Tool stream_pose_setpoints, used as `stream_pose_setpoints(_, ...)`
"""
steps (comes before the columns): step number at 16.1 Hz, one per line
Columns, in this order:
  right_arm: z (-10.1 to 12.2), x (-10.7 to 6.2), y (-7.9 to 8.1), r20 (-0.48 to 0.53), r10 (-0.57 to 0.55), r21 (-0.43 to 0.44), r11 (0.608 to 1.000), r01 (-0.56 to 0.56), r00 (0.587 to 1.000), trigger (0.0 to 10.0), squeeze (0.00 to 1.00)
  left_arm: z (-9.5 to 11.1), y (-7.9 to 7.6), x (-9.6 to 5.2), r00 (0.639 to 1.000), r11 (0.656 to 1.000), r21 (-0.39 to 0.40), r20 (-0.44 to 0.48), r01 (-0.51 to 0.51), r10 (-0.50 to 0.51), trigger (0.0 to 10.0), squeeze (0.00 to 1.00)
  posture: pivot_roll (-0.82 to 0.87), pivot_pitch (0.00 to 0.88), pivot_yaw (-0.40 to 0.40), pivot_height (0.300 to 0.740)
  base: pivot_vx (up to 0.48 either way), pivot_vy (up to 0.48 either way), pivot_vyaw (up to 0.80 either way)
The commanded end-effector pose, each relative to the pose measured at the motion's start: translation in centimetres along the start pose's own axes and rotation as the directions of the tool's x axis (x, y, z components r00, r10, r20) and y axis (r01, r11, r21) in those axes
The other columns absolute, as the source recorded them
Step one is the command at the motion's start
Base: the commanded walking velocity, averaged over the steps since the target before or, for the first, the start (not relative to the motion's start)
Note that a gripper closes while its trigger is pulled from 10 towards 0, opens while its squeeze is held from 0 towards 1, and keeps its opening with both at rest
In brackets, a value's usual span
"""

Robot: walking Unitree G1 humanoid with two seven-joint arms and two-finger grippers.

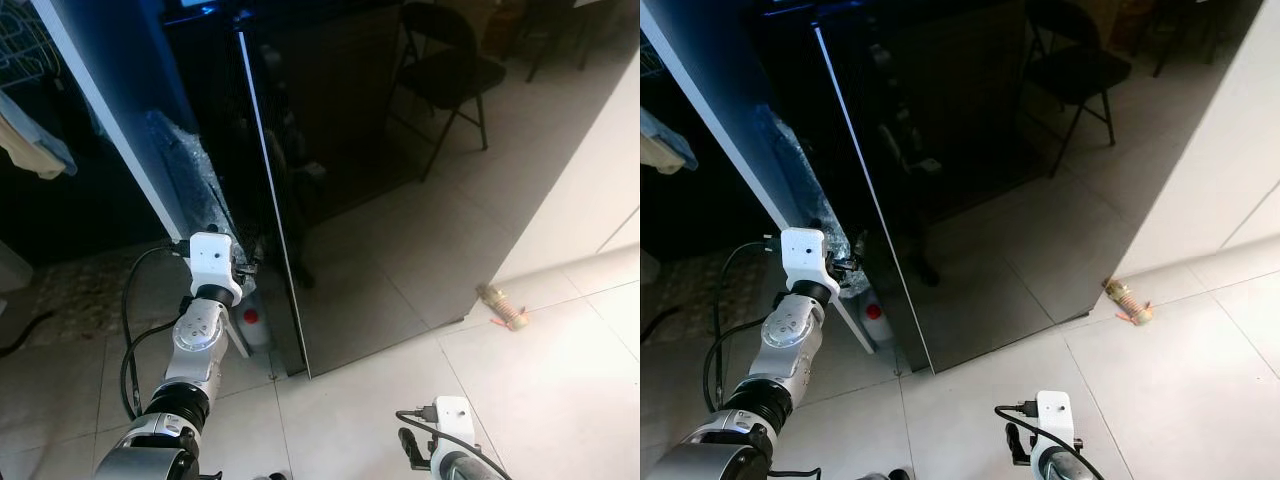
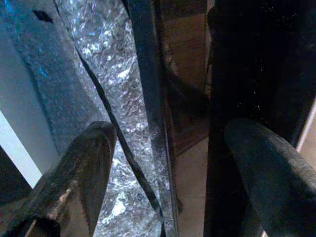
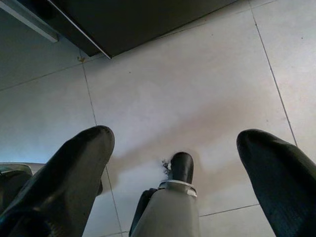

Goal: Restocking fridge

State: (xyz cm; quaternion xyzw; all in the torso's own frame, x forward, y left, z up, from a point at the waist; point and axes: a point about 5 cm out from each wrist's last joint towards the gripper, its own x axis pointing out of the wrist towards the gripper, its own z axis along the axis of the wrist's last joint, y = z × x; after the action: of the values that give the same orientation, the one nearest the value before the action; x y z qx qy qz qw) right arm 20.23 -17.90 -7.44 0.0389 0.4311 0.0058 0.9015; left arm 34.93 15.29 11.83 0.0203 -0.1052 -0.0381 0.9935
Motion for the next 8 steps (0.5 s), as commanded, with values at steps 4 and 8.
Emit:
stream_pose_setpoints(4, -0.72, -0.08, 0.21, -0.027, 0.007, 0.003, 1.0, -0.006, 1.0, 10.0, 0.0, 0.21, -0.05, 0.11, 1.0, 1.0, 0.013, 0.009, 0.002, -0.002, 10.0, 0.0, -0.06, 0.138, 0.063, 0.74, 0.0, 0.0, 0.0)
stream_pose_setpoints(8, -0.72, -0.08, 0.22, -0.027, 0.007, 0.003, 1.0, -0.006, 1.0, 10.0, 0.0, 0.21, -0.05, 0.11, 1.0, 1.0, 0.013, 0.009, 0.002, -0.002, 10.0, 0.0, -0.06, 0.138, 0.063, 0.74, 0.0, 0.0, 0.0)
